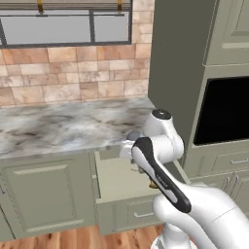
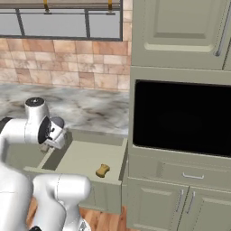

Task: Restock the sink supplies by placing the sponge and soap dispenser on the counter and next to the sink. Make sure the soap dispenser is upright.

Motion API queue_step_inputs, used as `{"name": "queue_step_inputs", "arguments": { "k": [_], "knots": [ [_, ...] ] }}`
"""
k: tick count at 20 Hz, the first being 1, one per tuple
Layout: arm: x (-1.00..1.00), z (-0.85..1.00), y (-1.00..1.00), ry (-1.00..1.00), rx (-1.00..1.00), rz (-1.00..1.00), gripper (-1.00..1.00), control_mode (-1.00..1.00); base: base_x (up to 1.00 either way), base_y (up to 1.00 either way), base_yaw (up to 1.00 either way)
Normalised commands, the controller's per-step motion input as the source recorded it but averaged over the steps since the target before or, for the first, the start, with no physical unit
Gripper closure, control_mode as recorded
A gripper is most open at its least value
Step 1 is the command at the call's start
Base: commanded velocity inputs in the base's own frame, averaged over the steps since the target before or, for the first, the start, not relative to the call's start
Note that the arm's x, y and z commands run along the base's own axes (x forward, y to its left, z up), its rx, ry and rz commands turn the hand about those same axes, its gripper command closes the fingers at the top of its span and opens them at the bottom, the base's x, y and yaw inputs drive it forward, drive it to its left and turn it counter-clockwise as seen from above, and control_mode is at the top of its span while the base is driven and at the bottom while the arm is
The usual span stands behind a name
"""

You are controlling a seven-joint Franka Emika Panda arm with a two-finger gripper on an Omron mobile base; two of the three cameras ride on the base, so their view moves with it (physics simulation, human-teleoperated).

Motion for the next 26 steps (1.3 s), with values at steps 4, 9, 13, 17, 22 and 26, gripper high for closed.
{"name": "queue_step_inputs", "arguments": {
  "k": [4,9,13,17,22,26],
  "knots": [
    [-0.02,0.06,0.02,0.08,0.0,0.0,1.0,-1.0,0.0,0.0,0.0],
    [-0.07,0.0,0.01,0.01,0.0,0.01,1.0,-1.0,0.0,0.0,0.0],
    [0.0,0.0,0.0,0.0,0.0,0.0,1.0,1.0,-0.44,0.57,0.2],
    [0.0,0.0,0.0,0.0,0.0,0.0,1.0,1.0,-0.19,1.0,0.47],
    [0.0,0.0,0.0,0.0,0.0,0.0,1.0,1.0,0.0,1.0,0.59],
    [0.0,0.0,0.0,0.0,0.0,0.0,1.0,1.0,0.0,0.91,0.62]
  ]
}}
